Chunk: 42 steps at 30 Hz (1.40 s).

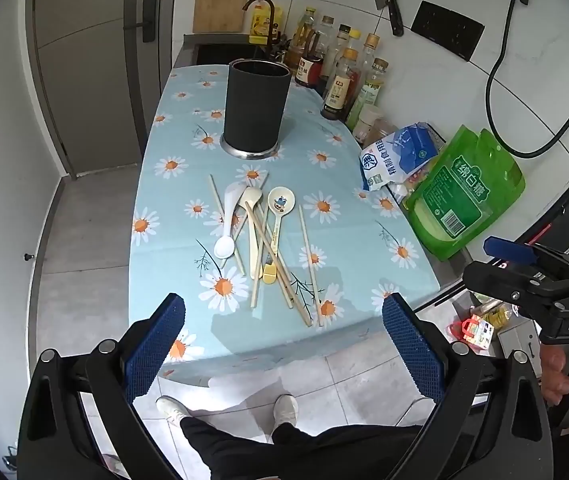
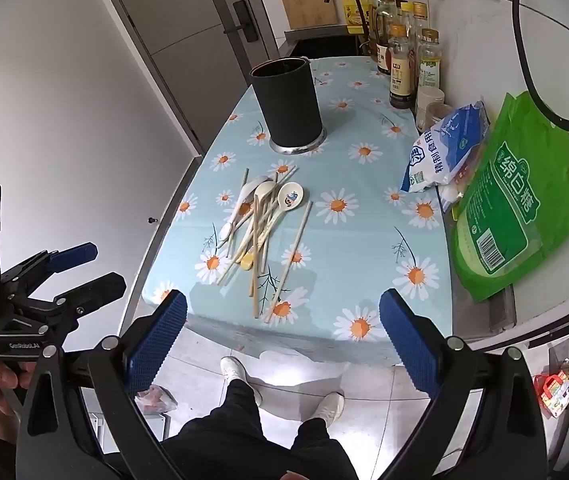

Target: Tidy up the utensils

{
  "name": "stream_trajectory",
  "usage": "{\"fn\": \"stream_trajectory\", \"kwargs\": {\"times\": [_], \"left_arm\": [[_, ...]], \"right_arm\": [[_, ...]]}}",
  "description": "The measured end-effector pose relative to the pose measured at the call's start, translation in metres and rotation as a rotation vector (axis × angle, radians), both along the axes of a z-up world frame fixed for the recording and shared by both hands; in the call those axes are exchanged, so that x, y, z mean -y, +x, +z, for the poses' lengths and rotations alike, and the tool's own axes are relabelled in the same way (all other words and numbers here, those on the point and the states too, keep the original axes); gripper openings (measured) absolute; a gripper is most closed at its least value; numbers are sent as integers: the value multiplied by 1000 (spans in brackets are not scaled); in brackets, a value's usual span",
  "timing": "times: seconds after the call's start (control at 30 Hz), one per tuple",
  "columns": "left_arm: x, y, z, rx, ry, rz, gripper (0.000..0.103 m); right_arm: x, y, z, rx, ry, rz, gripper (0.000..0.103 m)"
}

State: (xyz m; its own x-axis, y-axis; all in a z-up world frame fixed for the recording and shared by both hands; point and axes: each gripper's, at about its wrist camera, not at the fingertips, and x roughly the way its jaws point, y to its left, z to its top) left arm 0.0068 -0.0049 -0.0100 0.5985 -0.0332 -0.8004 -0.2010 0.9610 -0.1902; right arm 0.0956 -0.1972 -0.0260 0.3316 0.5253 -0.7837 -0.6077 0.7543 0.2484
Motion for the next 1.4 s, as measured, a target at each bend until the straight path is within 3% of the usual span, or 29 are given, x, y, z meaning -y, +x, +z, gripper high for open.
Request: {"fn": "stream_trajectory", "kwargs": {"times": [1.4], "left_arm": [[7,-1,-1,-5,-18,-7,96]], "right_arm": [[-3,-3,0,-11,6,3,96]]}}
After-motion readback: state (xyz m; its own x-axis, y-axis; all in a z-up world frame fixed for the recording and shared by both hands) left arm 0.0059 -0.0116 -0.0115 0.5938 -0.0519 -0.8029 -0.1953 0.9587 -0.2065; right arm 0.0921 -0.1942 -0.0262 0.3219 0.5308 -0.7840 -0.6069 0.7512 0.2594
